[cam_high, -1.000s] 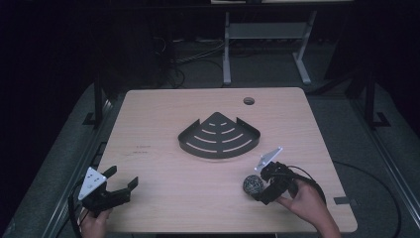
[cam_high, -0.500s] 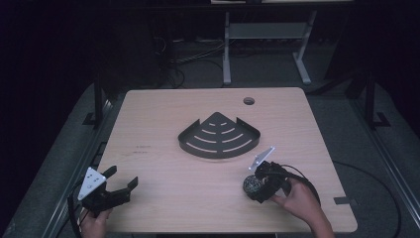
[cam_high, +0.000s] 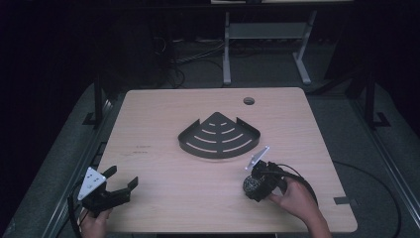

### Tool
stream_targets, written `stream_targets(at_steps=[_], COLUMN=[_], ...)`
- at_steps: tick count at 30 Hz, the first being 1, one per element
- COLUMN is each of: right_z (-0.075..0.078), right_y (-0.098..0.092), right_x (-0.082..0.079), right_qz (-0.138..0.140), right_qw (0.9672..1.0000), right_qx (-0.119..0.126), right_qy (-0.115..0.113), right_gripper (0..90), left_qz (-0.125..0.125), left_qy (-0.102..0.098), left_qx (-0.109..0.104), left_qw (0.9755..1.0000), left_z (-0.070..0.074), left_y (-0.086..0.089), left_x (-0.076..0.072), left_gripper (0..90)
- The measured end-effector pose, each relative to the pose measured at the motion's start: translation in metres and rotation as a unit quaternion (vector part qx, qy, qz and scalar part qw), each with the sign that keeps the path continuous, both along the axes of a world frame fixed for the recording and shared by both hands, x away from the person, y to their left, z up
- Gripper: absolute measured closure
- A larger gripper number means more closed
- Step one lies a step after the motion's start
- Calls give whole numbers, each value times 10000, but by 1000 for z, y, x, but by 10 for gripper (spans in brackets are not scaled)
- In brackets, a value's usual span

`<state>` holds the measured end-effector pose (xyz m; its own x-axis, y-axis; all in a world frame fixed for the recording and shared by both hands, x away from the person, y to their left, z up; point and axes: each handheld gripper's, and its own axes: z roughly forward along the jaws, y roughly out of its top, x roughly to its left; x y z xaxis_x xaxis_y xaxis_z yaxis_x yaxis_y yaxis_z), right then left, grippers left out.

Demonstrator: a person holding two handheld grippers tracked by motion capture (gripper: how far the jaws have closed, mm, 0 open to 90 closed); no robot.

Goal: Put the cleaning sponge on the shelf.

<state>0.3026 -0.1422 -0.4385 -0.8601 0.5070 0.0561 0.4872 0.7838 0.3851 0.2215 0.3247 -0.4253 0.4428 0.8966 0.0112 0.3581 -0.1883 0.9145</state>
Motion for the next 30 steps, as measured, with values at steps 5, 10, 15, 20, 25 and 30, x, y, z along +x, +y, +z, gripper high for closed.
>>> stream_targets(at_steps=[5,10,15,20,25,30], right_z=[-1,-2,-2,-2,-1,-1], right_y=[2,3,4,5,7,6], right_x=[1,1,2,2,1,1], right_qz=[17,17,15,43,68,81], right_qw=[9999,9999,9997,9996,9995,9995], right_qx=[-99,-160,-232,-259,-303,-283], right_qy=[-18,-20,-51,-49,-67,-83], right_gripper=[198,220,245,276,289,302], left_qz=[-1,1,-4,-7,-1,-3], left_qy=[4,2,1,2,-2,-1], left_qx=[-6,-2,-15,-7,-11,-3], left_qw=[10000,10000,10000,10000,10000,10000], left_z=[0,0,0,0,0,0], left_y=[0,0,0,0,0,0], left_x=[0,0,0,0,0,0], left_gripper=[133,133,133,133,133,134])
